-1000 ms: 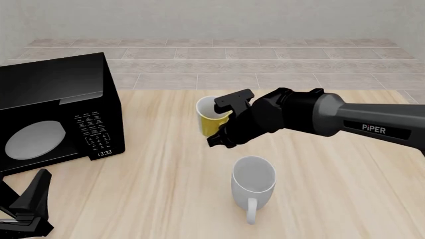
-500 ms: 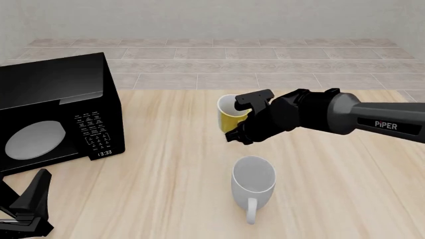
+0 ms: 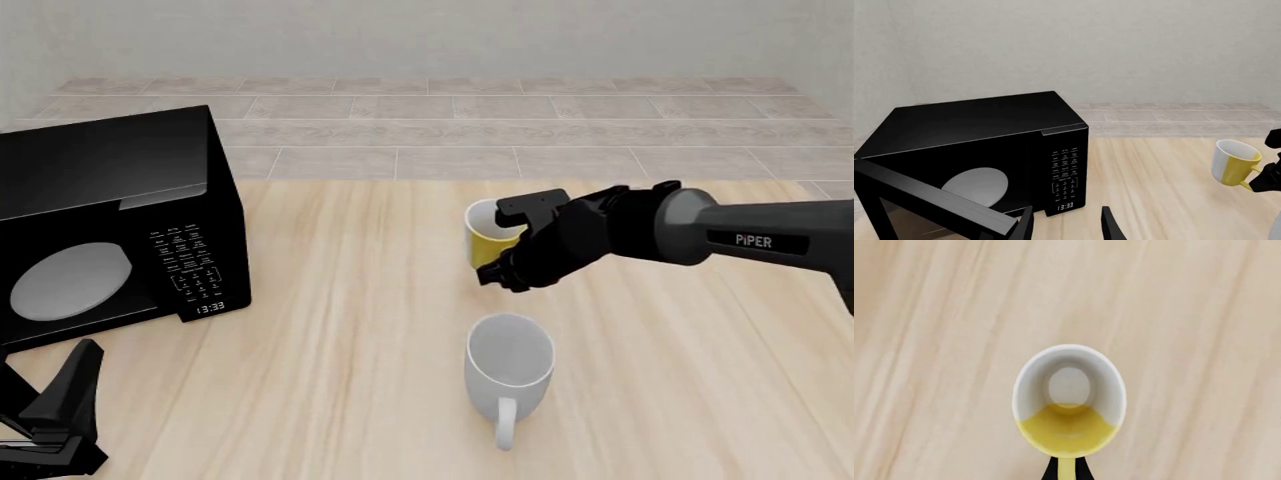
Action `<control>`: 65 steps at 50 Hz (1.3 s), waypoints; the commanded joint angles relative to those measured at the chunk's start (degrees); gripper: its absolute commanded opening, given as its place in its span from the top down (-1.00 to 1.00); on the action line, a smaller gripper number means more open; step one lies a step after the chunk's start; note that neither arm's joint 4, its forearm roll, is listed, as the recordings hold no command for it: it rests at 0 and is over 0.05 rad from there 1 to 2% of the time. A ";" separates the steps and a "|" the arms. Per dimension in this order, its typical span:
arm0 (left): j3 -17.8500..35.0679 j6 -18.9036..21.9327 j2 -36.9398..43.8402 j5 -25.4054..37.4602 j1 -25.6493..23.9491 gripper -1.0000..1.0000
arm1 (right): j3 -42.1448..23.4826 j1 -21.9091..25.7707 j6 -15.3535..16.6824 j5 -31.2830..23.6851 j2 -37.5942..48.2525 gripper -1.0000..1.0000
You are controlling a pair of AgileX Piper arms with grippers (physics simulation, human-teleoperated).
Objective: Put the yellow and white mug to the front of the white mug.
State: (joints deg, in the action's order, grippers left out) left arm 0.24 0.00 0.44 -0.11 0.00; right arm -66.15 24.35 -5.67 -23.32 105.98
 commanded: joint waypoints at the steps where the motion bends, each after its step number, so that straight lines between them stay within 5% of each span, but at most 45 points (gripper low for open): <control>1: 0.00 -0.01 -0.01 0.00 0.00 -1.00 | 0.19 -0.92 -0.18 1.20 1.90 1.00; 46: 0.00 0.01 0.01 0.00 0.00 -1.00 | 0.84 -0.93 -0.63 2.97 5.52 1.00; 47: 0.00 0.02 0.00 0.00 0.00 -1.00 | 0.84 -0.93 -0.63 2.97 5.52 -1.00; 65: 0.00 -0.01 0.00 0.00 0.01 -1.00 | 0.71 -1.27 -0.22 0.89 1.82 -1.00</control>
State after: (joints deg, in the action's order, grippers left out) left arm 0.24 0.00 0.44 -0.11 0.00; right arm -65.44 23.22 -6.03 -21.55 109.47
